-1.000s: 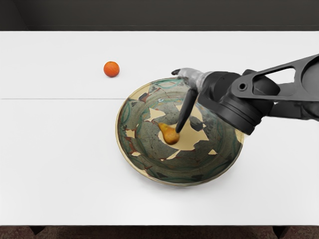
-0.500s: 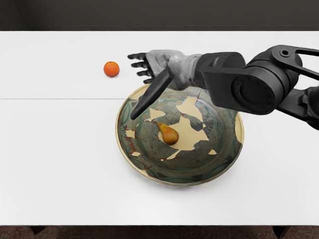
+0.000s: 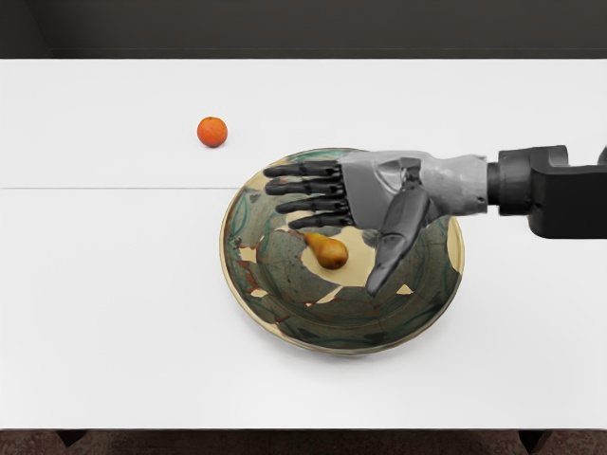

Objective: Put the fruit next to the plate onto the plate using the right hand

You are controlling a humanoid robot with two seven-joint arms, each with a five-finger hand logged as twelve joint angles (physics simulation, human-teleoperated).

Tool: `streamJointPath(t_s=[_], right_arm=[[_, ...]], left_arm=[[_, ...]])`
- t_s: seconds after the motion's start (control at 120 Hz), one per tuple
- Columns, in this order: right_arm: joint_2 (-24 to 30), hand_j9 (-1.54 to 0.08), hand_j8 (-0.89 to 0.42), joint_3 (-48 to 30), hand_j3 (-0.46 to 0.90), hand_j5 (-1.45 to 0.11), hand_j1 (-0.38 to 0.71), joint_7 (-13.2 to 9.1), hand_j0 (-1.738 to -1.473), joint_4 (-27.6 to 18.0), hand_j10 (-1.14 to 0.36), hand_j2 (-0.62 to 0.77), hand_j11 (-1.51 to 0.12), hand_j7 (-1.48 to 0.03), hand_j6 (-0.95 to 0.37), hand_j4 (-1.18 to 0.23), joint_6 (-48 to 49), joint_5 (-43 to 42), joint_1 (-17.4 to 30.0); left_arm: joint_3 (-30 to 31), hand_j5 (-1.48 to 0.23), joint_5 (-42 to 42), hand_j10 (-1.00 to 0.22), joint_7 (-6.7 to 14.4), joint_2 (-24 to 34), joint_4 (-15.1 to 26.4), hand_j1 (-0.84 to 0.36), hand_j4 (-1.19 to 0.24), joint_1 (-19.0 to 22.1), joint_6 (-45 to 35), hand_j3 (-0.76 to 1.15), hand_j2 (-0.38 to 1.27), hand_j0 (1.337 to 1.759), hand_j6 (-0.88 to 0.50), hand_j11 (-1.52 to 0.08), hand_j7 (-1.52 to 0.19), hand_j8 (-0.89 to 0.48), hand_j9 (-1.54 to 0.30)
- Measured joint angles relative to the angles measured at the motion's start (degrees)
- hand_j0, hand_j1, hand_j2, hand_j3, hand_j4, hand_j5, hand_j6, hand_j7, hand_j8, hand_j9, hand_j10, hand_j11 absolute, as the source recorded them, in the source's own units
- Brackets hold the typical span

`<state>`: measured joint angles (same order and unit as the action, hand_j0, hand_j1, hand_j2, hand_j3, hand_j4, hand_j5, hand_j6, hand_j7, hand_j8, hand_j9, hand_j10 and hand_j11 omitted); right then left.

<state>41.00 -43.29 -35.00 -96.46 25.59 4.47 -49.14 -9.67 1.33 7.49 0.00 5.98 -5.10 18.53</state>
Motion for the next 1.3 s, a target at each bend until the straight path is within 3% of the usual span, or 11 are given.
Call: streamJointPath(t_s=[0.208, 0.625, 1.3], right_arm=[[6.51, 0.00, 0.00, -0.72, 0.00, 0.00, -0.35, 0.00, -1.658, 1.67, 0.00, 0.00, 0.00, 0.00, 0.00, 0.00, 7.86, 4.98, 1.74], [17.23, 0.00, 0.00, -0.70, 0.00, 0.00, -0.35, 0.00, -1.658, 3.92, 0.00, 0.00, 0.00, 0.00, 0.00, 0.00, 9.41, 13.19, 3.63], [22.72, 0.00, 0.00, -0.13, 0.00, 0.00, -0.35, 0.00, -1.658, 6.37, 0.00, 0.00, 0.00, 0.00, 0.00, 0.00, 9.46, 16.86, 5.21]], left_arm=[[0.00, 0.00, 0.00, 0.00, 0.01, 0.00, -0.01, 0.35, 0.00, 0.00, -0.01, 0.00, 0.00, 1.658, 0.00, 0.00, 0.00, 0.00, 0.00], [0.00, 0.00, -0.08, 0.00, 0.01, 0.00, -0.01, 0.35, 0.00, 0.00, -0.03, 0.00, 0.00, 1.658, 0.00, 0.00, 0.00, 0.00, 0.00], [-0.01, 0.00, -0.11, 0.00, 0.06, 0.00, 0.00, 0.35, 0.00, -0.09, -0.07, 0.00, 0.00, 1.658, 0.00, 0.00, 0.00, 0.00, 0.00]])
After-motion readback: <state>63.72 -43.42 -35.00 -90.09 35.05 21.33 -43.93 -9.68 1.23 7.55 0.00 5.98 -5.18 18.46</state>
